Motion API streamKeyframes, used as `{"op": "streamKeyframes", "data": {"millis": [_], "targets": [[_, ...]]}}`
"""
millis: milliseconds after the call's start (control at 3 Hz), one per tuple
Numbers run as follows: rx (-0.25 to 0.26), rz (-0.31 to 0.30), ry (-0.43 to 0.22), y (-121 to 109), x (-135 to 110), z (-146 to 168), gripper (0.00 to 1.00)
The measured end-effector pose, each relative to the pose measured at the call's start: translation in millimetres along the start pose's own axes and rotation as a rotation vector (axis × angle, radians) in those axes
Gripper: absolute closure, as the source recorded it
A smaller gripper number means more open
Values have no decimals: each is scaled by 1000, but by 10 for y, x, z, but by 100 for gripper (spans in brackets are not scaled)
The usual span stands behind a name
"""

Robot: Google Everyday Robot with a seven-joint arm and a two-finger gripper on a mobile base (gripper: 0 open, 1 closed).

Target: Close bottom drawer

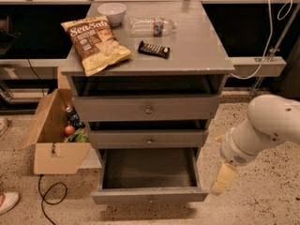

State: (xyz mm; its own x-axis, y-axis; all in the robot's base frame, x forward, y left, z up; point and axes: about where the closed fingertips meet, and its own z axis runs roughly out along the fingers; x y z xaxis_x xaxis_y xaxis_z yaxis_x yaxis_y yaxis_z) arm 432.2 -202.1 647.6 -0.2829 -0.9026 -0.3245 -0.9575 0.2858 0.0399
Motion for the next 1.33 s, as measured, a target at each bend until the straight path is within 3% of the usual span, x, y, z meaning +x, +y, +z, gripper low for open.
{"op": "streamKeyframes", "data": {"millis": [333, 667, 1000, 1333], "targets": [[-51, 5, -22, -24, 90, 615, 0], [-58, 25, -45, -37, 149, 946, 0], [-57, 26, -47, -42, 148, 963, 0], [-114, 33, -52, -82, 266, 1170, 0]]}}
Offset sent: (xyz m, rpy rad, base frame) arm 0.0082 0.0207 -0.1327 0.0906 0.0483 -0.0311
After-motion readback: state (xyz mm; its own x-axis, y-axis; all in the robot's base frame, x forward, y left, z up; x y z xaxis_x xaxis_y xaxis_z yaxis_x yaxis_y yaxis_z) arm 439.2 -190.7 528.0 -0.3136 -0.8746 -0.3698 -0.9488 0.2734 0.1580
